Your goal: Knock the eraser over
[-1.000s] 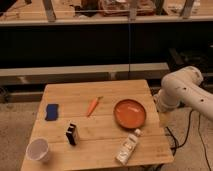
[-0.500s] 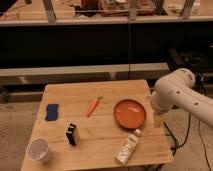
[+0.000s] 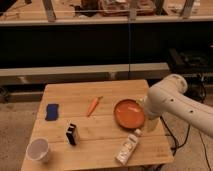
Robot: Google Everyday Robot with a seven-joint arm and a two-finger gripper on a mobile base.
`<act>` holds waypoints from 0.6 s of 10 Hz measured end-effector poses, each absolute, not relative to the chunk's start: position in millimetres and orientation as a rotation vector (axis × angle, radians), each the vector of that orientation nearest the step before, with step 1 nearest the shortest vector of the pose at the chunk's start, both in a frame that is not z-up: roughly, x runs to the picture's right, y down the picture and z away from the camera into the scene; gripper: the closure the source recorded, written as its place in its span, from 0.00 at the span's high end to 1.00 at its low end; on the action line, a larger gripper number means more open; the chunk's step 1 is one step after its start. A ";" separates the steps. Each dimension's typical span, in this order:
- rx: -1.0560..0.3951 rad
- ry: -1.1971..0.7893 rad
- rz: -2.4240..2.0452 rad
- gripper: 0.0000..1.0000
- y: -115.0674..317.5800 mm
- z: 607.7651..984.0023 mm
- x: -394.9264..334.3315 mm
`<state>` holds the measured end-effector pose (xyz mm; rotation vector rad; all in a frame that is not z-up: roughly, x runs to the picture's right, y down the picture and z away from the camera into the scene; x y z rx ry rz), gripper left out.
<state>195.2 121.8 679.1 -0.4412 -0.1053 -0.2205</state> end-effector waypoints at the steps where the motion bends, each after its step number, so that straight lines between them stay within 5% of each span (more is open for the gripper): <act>1: -0.438 -0.104 -0.222 0.80 121.9 679.0 196.9; 6: -0.438 -0.176 -0.299 0.80 134.7 673.3 154.9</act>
